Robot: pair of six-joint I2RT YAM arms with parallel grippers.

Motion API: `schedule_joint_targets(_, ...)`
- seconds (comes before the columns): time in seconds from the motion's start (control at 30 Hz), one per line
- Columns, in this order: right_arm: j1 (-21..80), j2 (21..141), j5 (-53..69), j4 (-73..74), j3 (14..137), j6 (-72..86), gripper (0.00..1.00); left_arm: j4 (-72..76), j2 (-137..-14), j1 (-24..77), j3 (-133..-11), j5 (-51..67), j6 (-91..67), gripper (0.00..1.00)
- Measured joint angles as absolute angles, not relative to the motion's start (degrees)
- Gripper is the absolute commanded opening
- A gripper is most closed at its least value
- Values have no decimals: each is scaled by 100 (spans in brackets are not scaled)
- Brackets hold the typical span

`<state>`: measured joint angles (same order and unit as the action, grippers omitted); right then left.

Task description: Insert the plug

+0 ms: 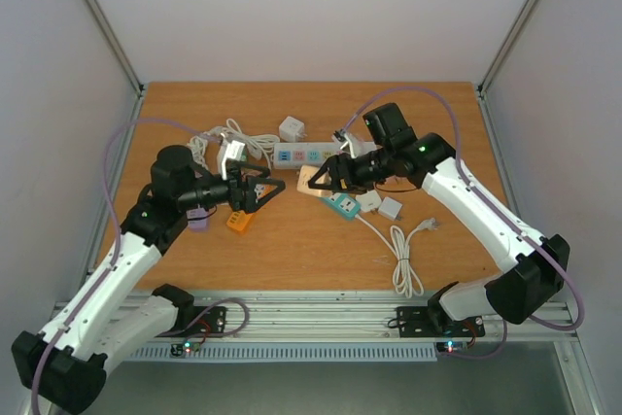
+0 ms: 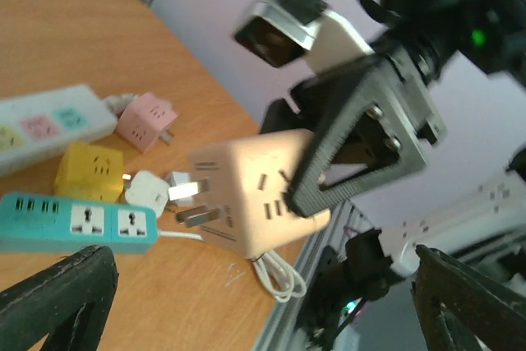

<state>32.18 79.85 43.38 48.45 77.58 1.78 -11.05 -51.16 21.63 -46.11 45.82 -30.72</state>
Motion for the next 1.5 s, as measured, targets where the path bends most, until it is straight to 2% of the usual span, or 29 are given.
schedule_joint_targets(0.13,3218,7988,4368,5205,8029,-97,40,-1022,-4984,2443,-4705,4611,-1584,98)
schedule_joint_targets(0.43,3218,7990,4541,5684,8267,-338,41,-991,-5907,2956,-4956,4576,1498,99)
schedule_joint_targets(0.63,3218,7990,4816,5723,8267,-355,41,-491,-6309,3151,-4917,4851,2314,99)
schedule_joint_targets(0.73,3238,7990,4947,5723,8267,-349,42,-414,-6514,3308,-4923,4960,2567,93)
schedule_joint_targets(1.0,3367,7990,5124,5749,8270,-233,44,-242,-6657,3454,-4982,5166,2821,65)
schedule_joint_targets(1.1,3380,7990,5256,5752,8278,-60,49,-185,-6602,3450,-4956,5194,2958,53)
schedule_joint_targets(1.17,3371,7990,5321,5736,8278,21,57,-143,-6571,3450,-4925,5203,3002,47)
schedule_joint_targets(1.27,3385,7985,5288,5695,8272,145,70,-60,-6558,3446,-4873,5205,2923,45)
schedule_joint_targets(1.37,3389,7876,5100,5367,8130,405,75,414,-6530,3452,-4668,5076,2657,45)
schedule_joint_targets(1.5,3417,7561,4589,4499,7655,996,77,1321,-6519,3485,-4307,4742,1905,44)
